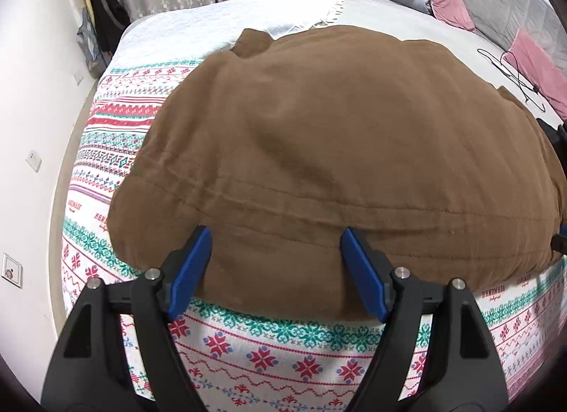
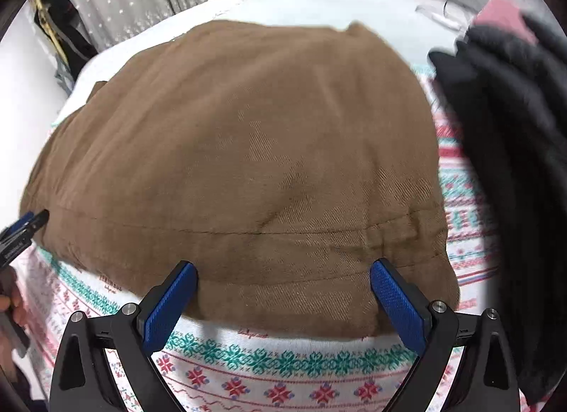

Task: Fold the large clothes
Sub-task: 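Open both grippers and withdraw them from the folded coat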

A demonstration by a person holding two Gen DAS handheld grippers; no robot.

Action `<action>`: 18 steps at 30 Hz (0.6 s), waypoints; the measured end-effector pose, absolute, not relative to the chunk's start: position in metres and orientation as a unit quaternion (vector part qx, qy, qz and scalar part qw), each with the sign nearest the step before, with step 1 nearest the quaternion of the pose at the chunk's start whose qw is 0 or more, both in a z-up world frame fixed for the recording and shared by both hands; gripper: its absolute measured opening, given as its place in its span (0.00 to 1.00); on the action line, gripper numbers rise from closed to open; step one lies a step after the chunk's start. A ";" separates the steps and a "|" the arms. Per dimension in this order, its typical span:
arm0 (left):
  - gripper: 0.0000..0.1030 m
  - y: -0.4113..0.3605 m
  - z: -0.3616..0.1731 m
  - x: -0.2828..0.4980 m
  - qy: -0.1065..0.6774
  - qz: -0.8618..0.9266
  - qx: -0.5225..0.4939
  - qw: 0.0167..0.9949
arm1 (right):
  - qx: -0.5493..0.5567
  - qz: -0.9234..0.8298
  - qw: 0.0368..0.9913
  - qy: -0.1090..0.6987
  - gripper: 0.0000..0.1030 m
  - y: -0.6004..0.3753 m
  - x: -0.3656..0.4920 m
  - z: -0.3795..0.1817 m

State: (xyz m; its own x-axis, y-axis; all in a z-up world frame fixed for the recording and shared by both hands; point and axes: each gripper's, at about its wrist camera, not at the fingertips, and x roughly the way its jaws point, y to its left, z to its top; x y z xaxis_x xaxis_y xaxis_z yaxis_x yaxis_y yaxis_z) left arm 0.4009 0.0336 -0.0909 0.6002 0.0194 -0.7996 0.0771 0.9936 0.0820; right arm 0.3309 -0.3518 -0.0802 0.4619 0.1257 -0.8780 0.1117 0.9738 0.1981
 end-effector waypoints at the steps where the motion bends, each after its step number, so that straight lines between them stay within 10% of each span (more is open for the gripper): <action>1: 0.75 0.034 -0.092 0.401 0.445 -0.014 0.057 0.893 | 0.114 0.014 0.847 0.520 0.97 -0.355 0.331 -0.079; 18: 0.76 0.032 -0.097 0.403 0.450 -0.003 0.066 0.890 | 0.087 -0.090 0.828 0.547 0.96 -0.398 0.308 -0.080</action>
State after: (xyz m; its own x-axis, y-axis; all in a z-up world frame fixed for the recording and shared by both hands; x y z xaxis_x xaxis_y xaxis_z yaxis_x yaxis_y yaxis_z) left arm 0.4030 0.0322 -0.0969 0.5942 0.0546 -0.8025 0.0638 0.9914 0.1147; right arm 0.3077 -0.3985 -0.0797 0.3864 -0.0537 -0.9208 0.2435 0.9688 0.0457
